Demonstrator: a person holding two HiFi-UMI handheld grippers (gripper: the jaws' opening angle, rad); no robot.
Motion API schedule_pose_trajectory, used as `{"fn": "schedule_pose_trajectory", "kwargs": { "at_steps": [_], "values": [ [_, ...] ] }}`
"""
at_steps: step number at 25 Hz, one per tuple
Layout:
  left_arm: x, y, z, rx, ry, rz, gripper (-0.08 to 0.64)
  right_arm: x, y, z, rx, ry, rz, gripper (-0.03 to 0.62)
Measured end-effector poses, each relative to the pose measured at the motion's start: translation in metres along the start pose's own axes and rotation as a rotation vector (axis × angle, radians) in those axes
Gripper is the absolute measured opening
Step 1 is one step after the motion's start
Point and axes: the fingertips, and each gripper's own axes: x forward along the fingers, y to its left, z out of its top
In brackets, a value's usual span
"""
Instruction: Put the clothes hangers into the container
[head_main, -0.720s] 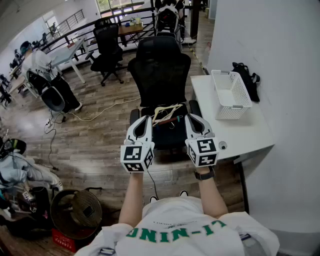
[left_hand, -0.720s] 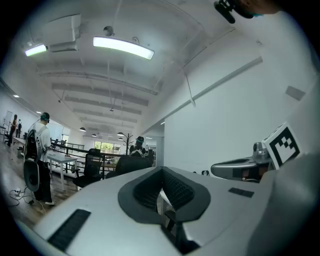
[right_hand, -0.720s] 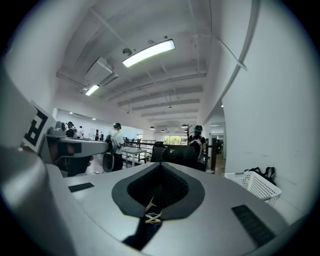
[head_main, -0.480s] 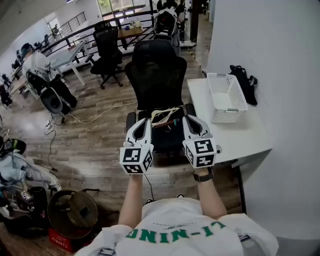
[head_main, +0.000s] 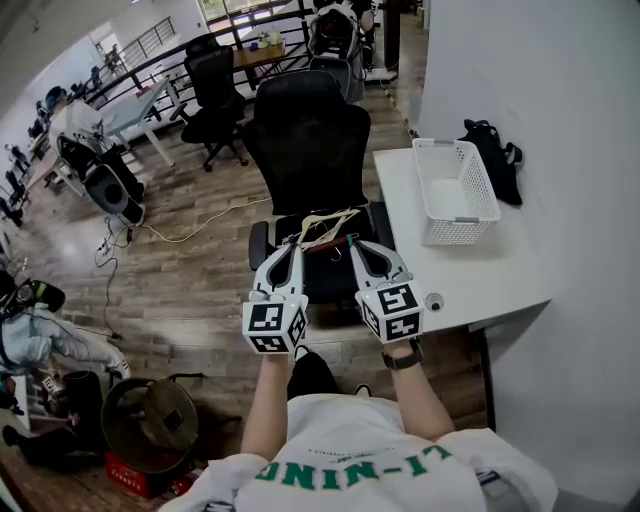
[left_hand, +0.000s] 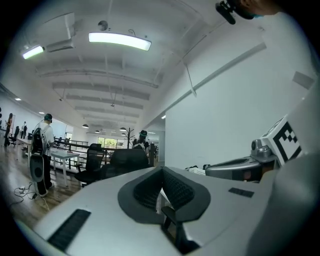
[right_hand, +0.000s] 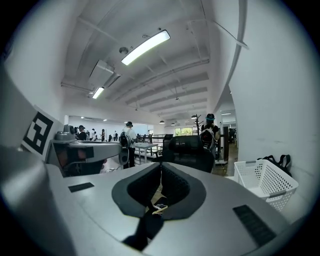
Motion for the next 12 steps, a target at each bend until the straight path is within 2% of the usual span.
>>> {"fn": "schedule_pose_trajectory", "kwargs": {
  "at_steps": [6, 12],
  "values": [
    [0.061, 0.045, -0.027, -0.012, 0.023, -0.019, 0.004, 0.076, -0.02, -0.025, 0.002, 0.081, -0.002, 0.018],
    [0.161, 0.108, -0.038, -0.042, 0.047, -0.047, 0.005, 0.183, -0.059, -0.013, -0.027, 0.127, -0.007, 0.022]
  ]
}}
